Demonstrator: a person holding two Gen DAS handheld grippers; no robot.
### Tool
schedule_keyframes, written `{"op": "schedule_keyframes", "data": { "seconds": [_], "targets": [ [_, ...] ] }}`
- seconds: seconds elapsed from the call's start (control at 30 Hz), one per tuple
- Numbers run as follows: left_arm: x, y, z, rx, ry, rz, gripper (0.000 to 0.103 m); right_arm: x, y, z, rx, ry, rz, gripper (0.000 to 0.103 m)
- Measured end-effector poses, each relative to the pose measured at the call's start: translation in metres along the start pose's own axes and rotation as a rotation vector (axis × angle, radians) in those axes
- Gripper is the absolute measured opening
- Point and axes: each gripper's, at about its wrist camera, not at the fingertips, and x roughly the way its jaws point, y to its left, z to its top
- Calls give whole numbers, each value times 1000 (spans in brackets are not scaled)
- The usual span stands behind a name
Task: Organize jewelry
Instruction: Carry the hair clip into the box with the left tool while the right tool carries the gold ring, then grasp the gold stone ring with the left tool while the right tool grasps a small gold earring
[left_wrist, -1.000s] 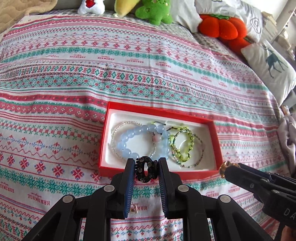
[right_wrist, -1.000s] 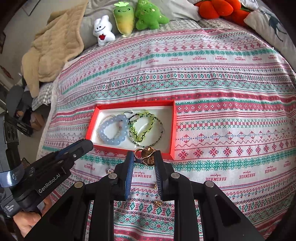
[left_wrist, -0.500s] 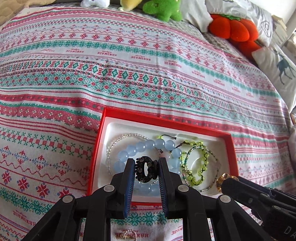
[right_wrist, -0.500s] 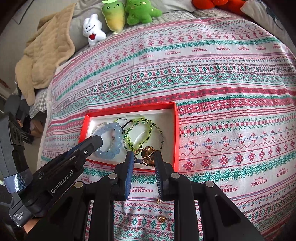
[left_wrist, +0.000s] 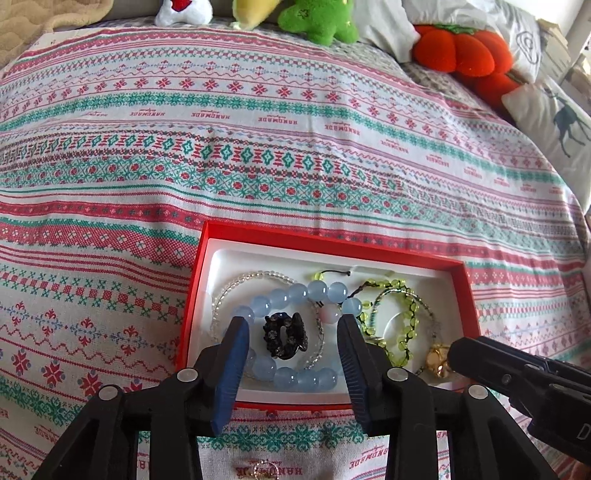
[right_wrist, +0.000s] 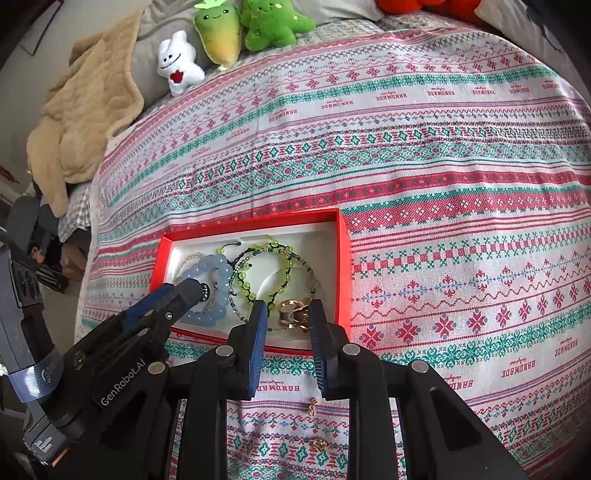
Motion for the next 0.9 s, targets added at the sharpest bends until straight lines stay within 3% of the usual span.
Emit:
{"op": "schedule_keyframes", "data": {
  "seconds": [0.17, 0.47, 0.73, 0.9],
  "targets": [
    [-10, -3, -5, 31, 2, 8, 48, -12, 3, -4, -24, -8, -6, 35],
    [-37, -4, -18, 82, -19, 34, 67, -37, 2, -18, -55, -25, -22, 47],
    [-49, 2, -37, 86, 21, 63, 81, -53, 2, -38, -102, -29, -47, 58],
    [-50, 11, -50, 64, 70, 81, 85, -54, 0, -50, -121, -16, -67, 61]
  ]
}}
